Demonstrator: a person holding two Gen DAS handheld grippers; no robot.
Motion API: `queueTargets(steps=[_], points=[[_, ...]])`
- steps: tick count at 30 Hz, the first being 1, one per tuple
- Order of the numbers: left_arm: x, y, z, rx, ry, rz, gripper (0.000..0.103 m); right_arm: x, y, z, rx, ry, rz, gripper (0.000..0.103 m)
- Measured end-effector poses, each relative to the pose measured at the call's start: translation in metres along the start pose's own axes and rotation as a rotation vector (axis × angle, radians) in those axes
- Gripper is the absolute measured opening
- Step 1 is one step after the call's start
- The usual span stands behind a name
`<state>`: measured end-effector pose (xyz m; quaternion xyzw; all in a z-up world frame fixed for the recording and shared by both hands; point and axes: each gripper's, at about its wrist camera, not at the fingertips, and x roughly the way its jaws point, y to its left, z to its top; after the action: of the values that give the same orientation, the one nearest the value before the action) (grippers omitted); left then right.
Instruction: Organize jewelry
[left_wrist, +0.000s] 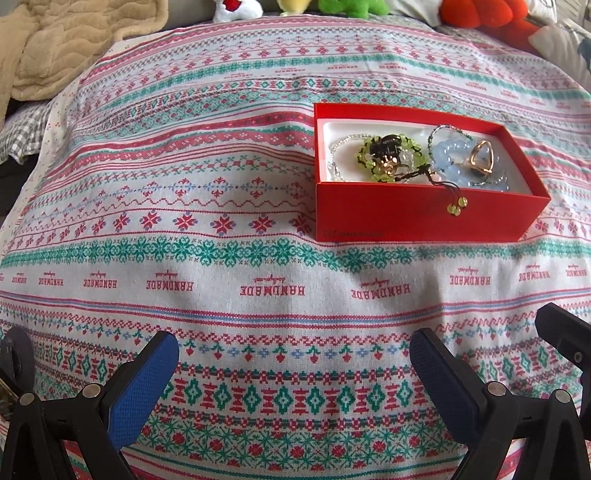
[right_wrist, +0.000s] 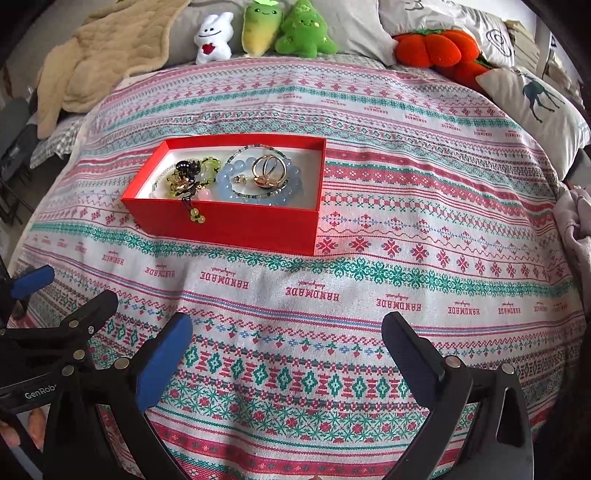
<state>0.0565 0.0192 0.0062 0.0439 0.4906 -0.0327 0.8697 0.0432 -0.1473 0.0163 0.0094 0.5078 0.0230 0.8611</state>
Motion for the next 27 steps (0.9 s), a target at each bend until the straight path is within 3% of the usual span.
queueTargets(steps=[27], points=[[0.0024,-0.0004,-0.0028,0.012,0.006,0.004,0.103,0.0070,0.0027,-0.0030,-0.001,0.016,-0.005,0.103]])
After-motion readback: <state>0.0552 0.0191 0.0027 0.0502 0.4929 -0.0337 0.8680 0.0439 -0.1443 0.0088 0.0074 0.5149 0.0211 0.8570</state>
